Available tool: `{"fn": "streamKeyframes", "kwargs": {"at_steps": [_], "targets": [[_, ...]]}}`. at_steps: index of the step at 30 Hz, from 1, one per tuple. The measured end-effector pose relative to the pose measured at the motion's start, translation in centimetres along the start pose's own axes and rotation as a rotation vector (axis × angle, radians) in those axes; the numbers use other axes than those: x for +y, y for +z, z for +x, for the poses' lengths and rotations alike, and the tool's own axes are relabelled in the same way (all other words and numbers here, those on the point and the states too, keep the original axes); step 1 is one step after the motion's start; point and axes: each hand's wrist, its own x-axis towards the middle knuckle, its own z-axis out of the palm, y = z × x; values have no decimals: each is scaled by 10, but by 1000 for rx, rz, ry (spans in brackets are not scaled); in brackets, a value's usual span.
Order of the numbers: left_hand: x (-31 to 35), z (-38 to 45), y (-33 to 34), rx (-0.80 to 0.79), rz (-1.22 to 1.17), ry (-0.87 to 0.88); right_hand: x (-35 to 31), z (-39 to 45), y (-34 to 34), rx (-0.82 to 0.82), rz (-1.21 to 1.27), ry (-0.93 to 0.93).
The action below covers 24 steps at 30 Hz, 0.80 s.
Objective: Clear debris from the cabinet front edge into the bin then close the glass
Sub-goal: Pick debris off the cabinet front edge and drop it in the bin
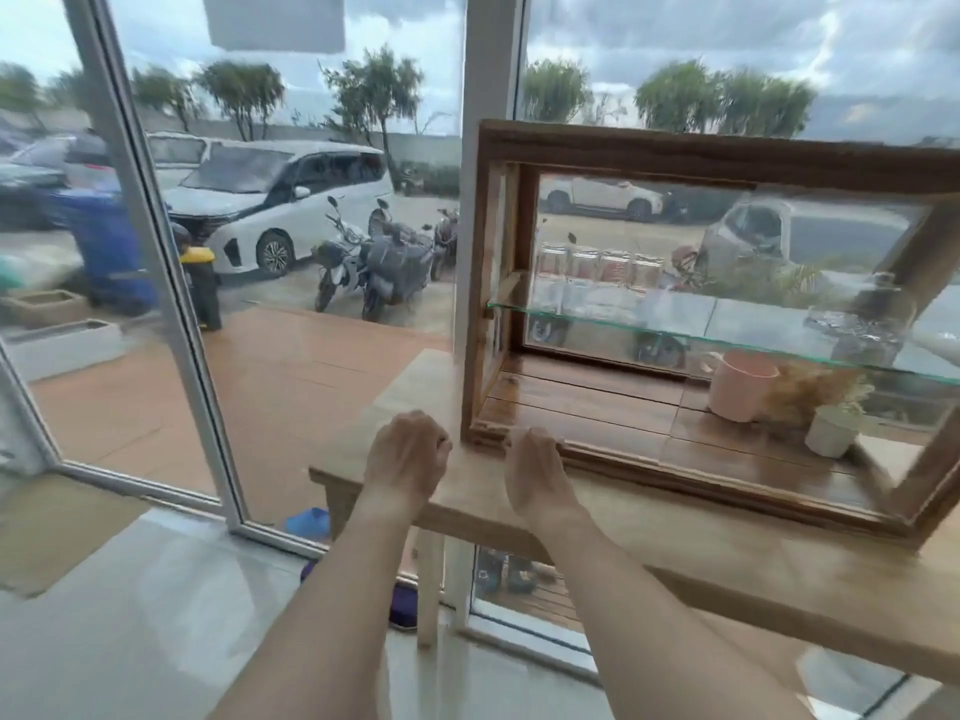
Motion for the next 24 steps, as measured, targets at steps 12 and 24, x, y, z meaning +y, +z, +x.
{"fn": "streamKeyframes", "kwargs": {"at_steps": [12,24], "targets": [[-214,-105,-49,37,126,-441,-169,-45,164,-304,83,-290],[-331,-258,-6,-186,140,-891,-195,-141,324,-723,213,-169]]}}
